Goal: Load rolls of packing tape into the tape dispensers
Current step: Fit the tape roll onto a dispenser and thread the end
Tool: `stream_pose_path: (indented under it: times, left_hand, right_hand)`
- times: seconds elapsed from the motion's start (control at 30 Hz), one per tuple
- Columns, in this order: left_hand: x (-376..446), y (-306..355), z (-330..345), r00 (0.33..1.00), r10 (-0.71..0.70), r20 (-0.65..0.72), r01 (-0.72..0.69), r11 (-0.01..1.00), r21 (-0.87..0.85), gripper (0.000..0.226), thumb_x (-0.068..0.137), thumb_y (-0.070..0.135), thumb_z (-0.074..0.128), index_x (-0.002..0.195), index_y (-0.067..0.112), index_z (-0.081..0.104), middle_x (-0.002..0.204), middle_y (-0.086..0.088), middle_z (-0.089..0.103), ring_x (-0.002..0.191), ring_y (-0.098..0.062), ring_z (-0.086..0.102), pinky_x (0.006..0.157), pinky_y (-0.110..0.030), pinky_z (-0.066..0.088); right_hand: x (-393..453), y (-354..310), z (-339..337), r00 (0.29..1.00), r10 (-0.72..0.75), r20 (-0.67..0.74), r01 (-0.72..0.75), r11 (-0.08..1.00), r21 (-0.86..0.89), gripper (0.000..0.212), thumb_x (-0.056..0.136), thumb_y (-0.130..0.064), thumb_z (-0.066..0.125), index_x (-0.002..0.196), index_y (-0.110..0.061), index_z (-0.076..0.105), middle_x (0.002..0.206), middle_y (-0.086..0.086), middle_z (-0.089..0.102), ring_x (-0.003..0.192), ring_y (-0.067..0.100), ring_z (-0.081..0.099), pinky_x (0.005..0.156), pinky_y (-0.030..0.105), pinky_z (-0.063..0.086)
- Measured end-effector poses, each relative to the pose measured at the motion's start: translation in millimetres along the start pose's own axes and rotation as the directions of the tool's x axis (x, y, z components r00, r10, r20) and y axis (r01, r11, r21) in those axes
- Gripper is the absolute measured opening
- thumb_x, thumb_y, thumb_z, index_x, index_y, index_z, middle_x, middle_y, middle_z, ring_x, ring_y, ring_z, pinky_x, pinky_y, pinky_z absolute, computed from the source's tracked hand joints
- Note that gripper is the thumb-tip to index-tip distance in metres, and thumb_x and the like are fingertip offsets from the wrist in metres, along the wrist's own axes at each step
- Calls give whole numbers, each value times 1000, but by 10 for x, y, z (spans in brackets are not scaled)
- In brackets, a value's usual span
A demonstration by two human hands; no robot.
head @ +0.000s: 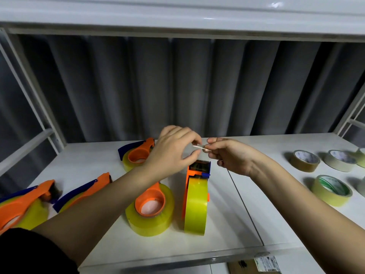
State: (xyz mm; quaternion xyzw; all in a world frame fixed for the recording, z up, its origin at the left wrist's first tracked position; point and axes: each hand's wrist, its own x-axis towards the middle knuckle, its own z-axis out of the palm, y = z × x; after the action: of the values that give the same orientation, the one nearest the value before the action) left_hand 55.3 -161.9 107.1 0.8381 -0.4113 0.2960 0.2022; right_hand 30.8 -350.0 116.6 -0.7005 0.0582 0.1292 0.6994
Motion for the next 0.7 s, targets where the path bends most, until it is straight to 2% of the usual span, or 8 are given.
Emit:
stream_pose_path:
  times: [0.07, 0.13, 0.23, 0.3, 0.4, 0.5, 0.57, 0.7]
  left_hand:
    - [-14, -13, 18, 999, 28, 24, -29, 998, 61, 23, 82, 38, 55, 97, 23, 63, 93, 10, 65, 91, -11, 58, 92, -26, 30]
    - [-18, -16, 36, 1000, 2, 23, -3, 999, 39, 20, 83, 34, 60, 99, 23, 64, 95, 11, 66, 93, -11, 59, 95, -25, 29]
    - [0, 8, 58, 979, -190, 79, 204, 949, -242, 15, 83, 22, 68, 98, 21, 65, 92, 11, 66, 91, -4, 60, 93, -24, 38]
    - [40, 39, 47, 920, -340, 193, 391, 792, -469, 16, 82, 12, 69, 97, 17, 65, 87, 7, 65, 85, -4, 61, 84, -19, 46]
    - [120, 63, -6, 806, -446, 389, 588, 529, -612, 15, 86, 7, 66, 101, 8, 66, 84, 1, 66, 77, -3, 63, 71, -6, 48]
    - [181, 91, -72, 719, -479, 503, 687, 381, -619, 16, 89, 12, 64, 104, 7, 67, 84, -2, 70, 70, -1, 67, 63, -4, 49]
    - [216, 111, -106, 685, -492, 537, 721, 350, -598, 18, 90, 14, 64, 106, 7, 66, 82, -2, 68, 67, -1, 66, 59, -6, 48]
    - [282, 94, -119, 626, -506, 593, 779, 384, -495, 7, 93, 19, 57, 96, 23, 62, 84, 6, 68, 73, 2, 66, 80, -22, 44]
  right_hand:
    - [-9, -1, 0, 1000, 3, 5, -3, 1000, 0, 12, 90, -8, 56, 90, -20, 53, 71, -6, 62, 68, 7, 51, 60, 25, 28]
    - [-16, 0, 0, 1000, 3, 8, -3, 1000, 7, 13, 90, -8, 56, 89, -20, 53, 69, -6, 62, 67, 7, 51, 59, 24, 28]
    - [-25, -2, -1, 1000, -8, -3, 8, 1000, 2, 12, 90, -8, 56, 90, -20, 53, 72, -5, 61, 69, 8, 51, 58, 23, 29]
    - [-31, -1, 2, 999, -32, -18, 32, 999, -37, 11, 91, -9, 56, 93, -19, 54, 74, -5, 61, 71, 7, 51, 60, 23, 30]
    - [-41, -5, 11, 997, -65, -36, 61, 994, -87, 11, 90, -10, 58, 94, -20, 54, 76, -4, 62, 74, 8, 51, 62, 24, 31]
    - [-49, -10, 20, 996, -81, -37, 76, 991, -109, 11, 90, -10, 58, 95, -19, 55, 76, -4, 62, 75, 9, 51, 63, 24, 31]
    - [-58, -15, 25, 995, -90, -39, 85, 989, -124, 12, 90, -10, 59, 96, -19, 55, 77, -3, 62, 76, 9, 51, 63, 24, 32]
    - [-72, -18, 32, 991, -131, -36, 122, 975, -184, 11, 89, -12, 60, 94, -21, 57, 81, -2, 62, 83, 11, 51, 68, 26, 33]
